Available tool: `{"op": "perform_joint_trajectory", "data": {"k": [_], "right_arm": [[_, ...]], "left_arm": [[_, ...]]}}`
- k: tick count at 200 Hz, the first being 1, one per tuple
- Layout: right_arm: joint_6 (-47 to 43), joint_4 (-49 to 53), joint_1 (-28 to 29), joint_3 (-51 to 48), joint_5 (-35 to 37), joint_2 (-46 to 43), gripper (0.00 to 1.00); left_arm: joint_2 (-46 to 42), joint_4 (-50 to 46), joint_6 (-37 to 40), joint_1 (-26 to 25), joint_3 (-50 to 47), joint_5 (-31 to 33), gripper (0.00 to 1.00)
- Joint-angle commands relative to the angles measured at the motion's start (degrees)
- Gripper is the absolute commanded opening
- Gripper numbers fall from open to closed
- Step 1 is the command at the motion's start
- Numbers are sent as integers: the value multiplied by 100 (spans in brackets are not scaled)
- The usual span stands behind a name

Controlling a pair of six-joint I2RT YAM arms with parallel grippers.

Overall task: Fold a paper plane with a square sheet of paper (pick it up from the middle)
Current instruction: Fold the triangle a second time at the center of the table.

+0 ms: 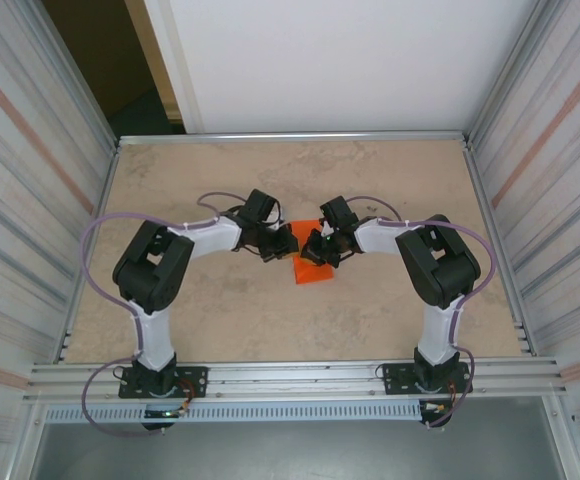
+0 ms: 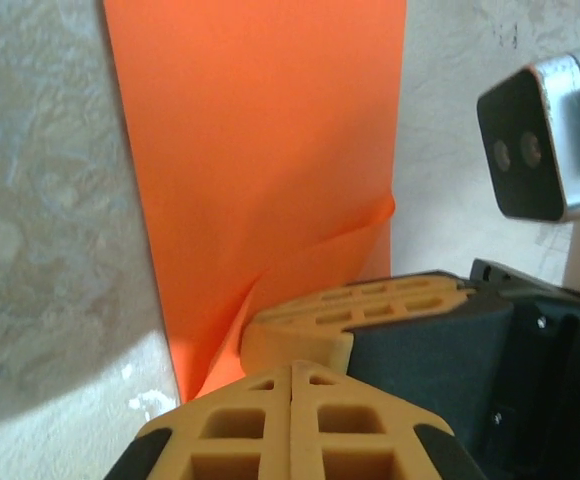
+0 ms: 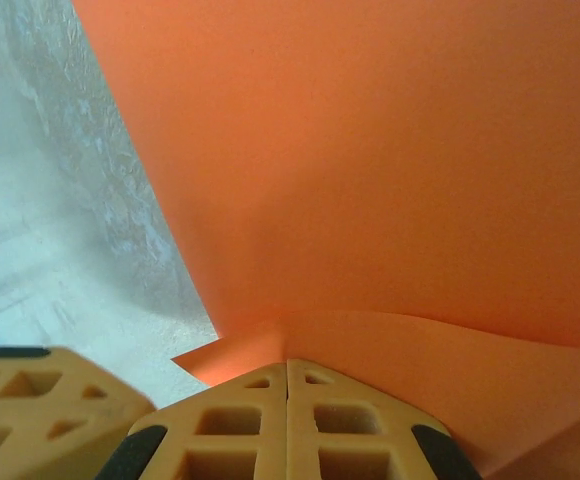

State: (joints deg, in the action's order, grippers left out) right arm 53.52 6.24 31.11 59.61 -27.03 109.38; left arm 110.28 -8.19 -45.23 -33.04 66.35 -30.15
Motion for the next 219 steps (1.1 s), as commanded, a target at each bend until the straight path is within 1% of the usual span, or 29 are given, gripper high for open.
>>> {"op": "perform_joint_trajectory", "data": {"k": [1,35,103,146,160,181,219], "right_arm": [[-58,360,35,-91,150,179,0],[-45,325,35,-127,140,152,0],[-61,275,33,-136,72,111,0],[-142,188,-8,-30,-171,-420,0],[-268,359,-18,5,-49,-649,0],[-516,728,-34,24,370,-743,0],[-531,704,-97,15,353,-489,0]], "left_arm": [[183,-432,299,-45,237,346,0],[352,-434,355,-48,311,303,0],[519,-675,461,-53,299,557,0],[626,-1121,572,-55,282,825,0],[627,-1130,582,-64,250,838,0],[635,-1127,603,-59,252,827,0],[653,-1091,593,-72,294,775,0]]}}
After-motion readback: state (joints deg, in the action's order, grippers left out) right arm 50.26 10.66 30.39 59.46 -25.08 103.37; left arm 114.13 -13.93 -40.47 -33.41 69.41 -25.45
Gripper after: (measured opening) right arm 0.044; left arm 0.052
